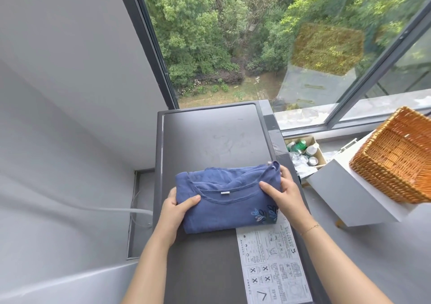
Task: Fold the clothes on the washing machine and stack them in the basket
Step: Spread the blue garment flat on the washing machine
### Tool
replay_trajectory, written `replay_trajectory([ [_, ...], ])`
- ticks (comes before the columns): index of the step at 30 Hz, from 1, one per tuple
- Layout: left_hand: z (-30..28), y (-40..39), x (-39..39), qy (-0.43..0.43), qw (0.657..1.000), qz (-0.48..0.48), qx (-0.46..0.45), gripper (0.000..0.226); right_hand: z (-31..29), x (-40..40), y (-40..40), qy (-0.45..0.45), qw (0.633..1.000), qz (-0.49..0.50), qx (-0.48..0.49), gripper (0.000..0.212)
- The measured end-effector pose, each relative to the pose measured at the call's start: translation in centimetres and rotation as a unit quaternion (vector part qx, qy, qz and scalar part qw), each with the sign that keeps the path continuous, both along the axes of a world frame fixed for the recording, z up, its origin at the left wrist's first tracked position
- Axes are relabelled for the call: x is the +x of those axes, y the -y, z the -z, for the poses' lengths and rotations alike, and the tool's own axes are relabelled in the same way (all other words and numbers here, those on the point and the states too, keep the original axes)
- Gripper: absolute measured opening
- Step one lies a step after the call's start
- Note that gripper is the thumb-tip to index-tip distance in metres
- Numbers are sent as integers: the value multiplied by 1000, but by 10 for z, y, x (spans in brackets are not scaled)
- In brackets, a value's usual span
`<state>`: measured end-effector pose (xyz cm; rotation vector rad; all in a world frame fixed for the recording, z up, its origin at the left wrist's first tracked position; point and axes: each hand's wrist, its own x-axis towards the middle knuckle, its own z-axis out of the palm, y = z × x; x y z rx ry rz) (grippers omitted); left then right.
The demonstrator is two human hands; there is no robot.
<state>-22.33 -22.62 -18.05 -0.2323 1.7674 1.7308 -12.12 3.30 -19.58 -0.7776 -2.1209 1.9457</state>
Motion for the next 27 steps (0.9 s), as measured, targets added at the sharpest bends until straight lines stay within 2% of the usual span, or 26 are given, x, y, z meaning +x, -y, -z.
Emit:
replay_trajectory([
  [2,-6,-1,2,-28,999,15,32,66,-7,-1,3,-25,999,-11,-39,34],
  [3,-9,-2,3,-33,997,26,58,67,-9,-2,7,-23,997,-19,-73,33],
  [5,-16,-6,2,-29,993,44,101,61,-14,-7,13,-13,991,7,-134,21],
  [6,-20,-7,1,-28,992,49,112,54,-16,-9,14,-8,990,27,-138,25],
  [8,-23,-8,-2,-13,994,26,103,38,-18,-10,15,-10,988,48,-145,27],
  [12,-20,-9,-10,-11,998,-5,55,26,-23,-11,11,-20,985,58,-160,19],
  [16,2,-23,-22,-46,996,-46,-61,21,-1,-23,8,53,988,66,-130,22],
  [21,28,-31,-29,-101,974,-19,-200,30,26,-30,10,100,989,91,-62,31],
  [23,29,-34,-33,-120,976,-2,-180,34,24,-30,14,75,992,89,-46,30],
  [25,29,-38,-33,-116,984,3,-136,43,23,-29,19,52,995,81,-35,41],
  [27,31,-38,-31,-131,973,19,-189,47,27,-27,21,85,993,59,55,56],
])
